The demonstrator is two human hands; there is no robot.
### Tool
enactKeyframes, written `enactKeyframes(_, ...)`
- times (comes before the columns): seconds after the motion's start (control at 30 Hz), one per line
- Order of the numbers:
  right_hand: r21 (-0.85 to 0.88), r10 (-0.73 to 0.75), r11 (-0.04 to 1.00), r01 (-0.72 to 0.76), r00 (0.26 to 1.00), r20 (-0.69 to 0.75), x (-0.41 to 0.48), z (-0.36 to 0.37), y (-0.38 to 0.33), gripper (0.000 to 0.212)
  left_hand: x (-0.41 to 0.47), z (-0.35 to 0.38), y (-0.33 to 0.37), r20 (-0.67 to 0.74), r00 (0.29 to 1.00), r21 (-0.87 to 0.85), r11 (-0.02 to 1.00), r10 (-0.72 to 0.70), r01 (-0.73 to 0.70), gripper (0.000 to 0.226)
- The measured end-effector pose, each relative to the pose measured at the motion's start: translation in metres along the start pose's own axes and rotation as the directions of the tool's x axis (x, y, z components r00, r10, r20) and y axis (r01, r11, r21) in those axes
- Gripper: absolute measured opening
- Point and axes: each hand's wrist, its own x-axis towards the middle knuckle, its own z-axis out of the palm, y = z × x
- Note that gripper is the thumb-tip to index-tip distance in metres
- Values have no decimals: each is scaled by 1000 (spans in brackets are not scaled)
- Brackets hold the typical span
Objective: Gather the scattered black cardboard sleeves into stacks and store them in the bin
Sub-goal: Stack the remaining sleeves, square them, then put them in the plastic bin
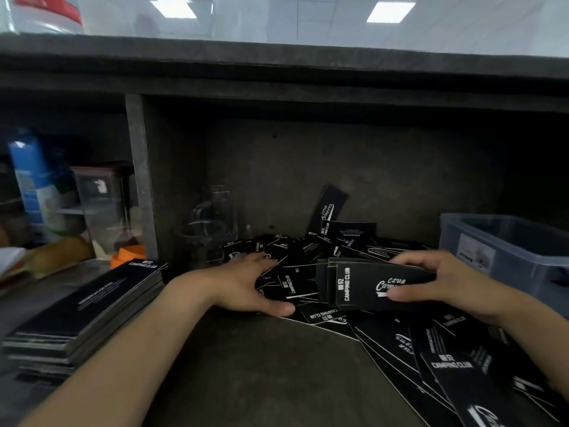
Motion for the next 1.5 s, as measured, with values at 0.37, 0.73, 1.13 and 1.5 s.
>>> enactKeyframes(0.37,20,29,999,-31,995,97,0,5,-3,26,13,18,16,-194,916,247,921,352,-302,62)
enactKeyframes(0.73,-108,-78,991,82,996,41,3,3,3,31,27,11,8,-469,870,-369,862,150,-347,18)
enactKeyframes(1.13,-124,-84,989,85,996,12,7,3,7,33,17,6,7,-485,852,-273,892,197,-361,22)
enactKeyframes(1.5,-89,-66,994,68,997,25,7,2,10,32,18,8,21,-530,842,-588,672,101,-450,9)
